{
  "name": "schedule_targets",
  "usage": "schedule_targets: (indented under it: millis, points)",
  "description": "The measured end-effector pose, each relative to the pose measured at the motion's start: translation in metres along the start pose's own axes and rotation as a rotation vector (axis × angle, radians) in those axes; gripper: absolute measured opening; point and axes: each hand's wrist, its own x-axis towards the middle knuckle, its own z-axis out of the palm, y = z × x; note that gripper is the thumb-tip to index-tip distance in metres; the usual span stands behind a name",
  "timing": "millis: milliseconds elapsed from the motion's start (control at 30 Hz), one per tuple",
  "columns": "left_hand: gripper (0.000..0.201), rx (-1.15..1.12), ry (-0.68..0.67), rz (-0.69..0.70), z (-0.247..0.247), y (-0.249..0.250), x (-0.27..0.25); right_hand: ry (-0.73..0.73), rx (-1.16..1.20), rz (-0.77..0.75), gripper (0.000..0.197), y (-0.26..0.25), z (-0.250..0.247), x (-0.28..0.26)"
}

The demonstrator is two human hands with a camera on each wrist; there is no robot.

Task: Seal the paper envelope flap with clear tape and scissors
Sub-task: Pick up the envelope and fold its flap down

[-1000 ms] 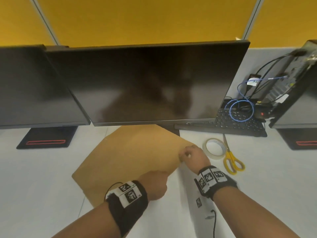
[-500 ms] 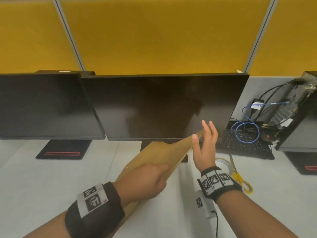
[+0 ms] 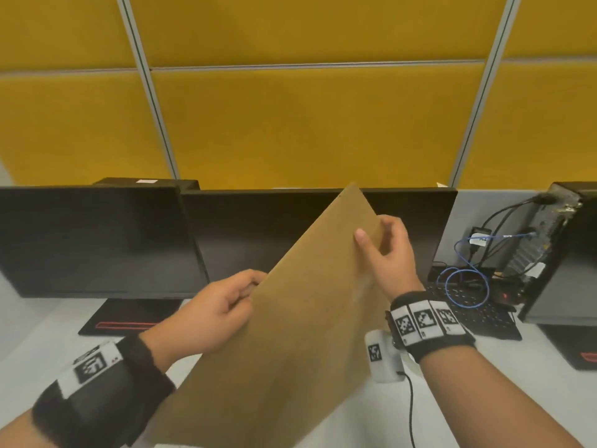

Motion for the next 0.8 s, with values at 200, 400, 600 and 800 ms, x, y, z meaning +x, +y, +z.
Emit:
schedule_targets:
  millis: [200,400,600,800]
  points:
    - [0.012,-0.272,0.206,-0.145,0.021,-0.019,0.016,-0.032,-0.243,-0.225,0.041,-0.049,0.007,0.012]
    - [0.015,-0.478,0.455,-0.220,0.054,-0.045,0.022,-0.098,-0.415,-0.455,0.037,-0.069,0.018,0.010]
    - [0.017,-0.743,0.615,-0.285,0.067,-0.075,0.011,0.058,-0.654,-0.247,0.068,-0.041,-0.008,0.014]
    - [0.022,-0.923,0.685,-0.272,0.071,-0.090,0.006,-0.016,-0.436,0.224,0.110,0.005,-0.031,0.011]
